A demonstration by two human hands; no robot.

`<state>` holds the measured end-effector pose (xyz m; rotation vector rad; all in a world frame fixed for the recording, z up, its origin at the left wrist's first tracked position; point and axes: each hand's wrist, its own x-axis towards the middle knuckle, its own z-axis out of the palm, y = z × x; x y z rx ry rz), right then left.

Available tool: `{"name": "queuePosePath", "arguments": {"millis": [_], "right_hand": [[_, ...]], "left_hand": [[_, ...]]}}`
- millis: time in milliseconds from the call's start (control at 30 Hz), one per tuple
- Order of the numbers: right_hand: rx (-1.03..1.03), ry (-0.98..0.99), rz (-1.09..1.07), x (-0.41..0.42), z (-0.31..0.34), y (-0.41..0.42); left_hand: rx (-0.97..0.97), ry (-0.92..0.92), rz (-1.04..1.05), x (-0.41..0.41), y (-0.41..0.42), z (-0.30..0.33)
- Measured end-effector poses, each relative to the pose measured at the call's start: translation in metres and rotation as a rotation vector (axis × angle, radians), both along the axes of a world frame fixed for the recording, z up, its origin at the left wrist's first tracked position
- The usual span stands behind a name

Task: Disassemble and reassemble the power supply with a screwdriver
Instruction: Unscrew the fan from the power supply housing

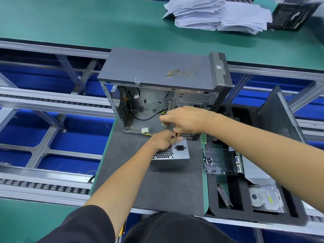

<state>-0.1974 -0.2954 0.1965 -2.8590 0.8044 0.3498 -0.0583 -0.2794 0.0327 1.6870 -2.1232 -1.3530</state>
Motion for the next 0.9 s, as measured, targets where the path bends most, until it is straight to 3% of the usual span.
{"name": "queuePosePath", "arguments": {"millis": [333, 500, 700, 900], "right_hand": [[-0.031, 0.111, -0.168, 0.011, -0.008, 0.009], [0.063, 0.21, -0.029, 0.012, 0.011, 0.016], [-0.021, 0.159, 0.0, -0.001, 0.015, 0.011], [-0.022, 0.113, -0.092, -0.007, 0.001, 0.017]], "left_hand": [[-0.009, -0.045, -0.01, -0.002, 0.002, 0.003], [-0.041, -0.055, -0.017, 0.0, 0.001, 0.003], [0.0, 0.014, 0.002, -0.002, -0.001, 0.001], [-0.028, -0.031, -0.091, -0.001, -0.001, 0.002]]}}
